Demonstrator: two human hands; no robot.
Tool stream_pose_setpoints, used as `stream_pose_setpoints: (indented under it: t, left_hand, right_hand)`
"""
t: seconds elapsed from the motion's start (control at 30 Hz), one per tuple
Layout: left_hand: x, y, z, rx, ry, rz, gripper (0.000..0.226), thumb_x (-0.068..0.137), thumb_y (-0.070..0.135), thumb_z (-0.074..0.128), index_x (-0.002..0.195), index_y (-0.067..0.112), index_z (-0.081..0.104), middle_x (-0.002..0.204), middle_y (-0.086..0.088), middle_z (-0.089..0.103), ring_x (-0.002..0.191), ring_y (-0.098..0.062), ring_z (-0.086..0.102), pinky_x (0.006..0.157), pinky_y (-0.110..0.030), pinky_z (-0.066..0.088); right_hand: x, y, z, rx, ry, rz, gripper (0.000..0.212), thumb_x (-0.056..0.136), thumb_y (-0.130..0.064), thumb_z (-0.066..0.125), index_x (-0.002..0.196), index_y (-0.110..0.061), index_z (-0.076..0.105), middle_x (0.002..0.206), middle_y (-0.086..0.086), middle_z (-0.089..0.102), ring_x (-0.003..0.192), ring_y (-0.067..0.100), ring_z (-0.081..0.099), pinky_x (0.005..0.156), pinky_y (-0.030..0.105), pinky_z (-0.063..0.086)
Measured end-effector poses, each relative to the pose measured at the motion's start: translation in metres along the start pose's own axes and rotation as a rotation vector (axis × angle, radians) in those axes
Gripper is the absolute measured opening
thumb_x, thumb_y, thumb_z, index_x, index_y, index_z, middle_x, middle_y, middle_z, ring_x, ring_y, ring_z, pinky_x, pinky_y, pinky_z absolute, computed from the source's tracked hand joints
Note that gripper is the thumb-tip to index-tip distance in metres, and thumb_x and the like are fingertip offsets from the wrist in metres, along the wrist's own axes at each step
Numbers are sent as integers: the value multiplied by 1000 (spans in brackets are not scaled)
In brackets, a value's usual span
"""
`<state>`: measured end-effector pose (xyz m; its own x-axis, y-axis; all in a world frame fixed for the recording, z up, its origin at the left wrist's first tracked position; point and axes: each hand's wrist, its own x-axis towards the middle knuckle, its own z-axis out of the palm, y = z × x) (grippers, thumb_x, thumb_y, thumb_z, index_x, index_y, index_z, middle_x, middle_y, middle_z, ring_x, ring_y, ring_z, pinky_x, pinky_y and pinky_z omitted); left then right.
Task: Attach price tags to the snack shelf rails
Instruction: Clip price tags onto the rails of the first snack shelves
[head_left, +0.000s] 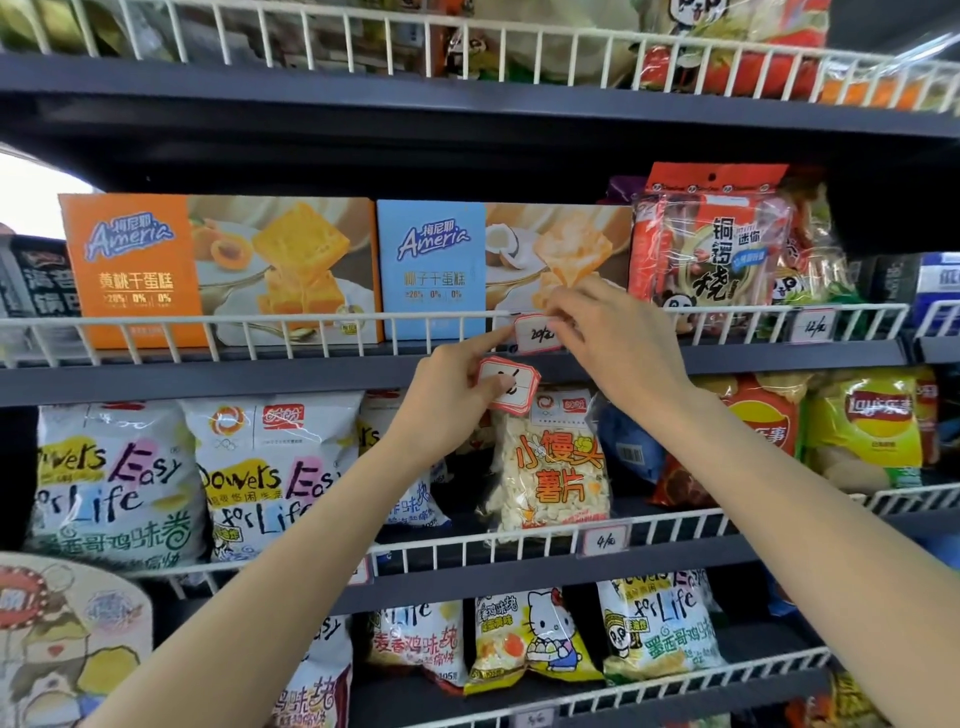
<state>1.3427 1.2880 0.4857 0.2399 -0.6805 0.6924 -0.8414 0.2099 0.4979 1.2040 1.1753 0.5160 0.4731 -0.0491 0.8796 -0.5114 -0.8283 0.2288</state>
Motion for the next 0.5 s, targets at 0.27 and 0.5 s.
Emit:
stream_pose_setpoints:
  t: [0.27, 0.5]
  left_hand:
    - [2, -1, 0, -8, -10, -12, 52, 88, 16, 60, 136, 32, 45, 94, -24, 67, 84, -29, 63, 80, -33, 50]
    - [4, -1, -2, -17, -11, -21, 51, 89, 16, 60, 135, 30, 46, 96, -23, 68, 88, -29, 65, 85, -32, 51]
  right_hand:
    - [3, 4, 0, -83, -20, -40, 9, 79, -7, 70, 81, -14, 65, 79, 1, 59, 62, 20, 57, 39, 25, 40]
    - [7, 8, -1, -131, -37, -137, 33, 72, 5, 71, 95, -18, 65, 81, -2, 59, 56, 23, 57, 35, 20, 27]
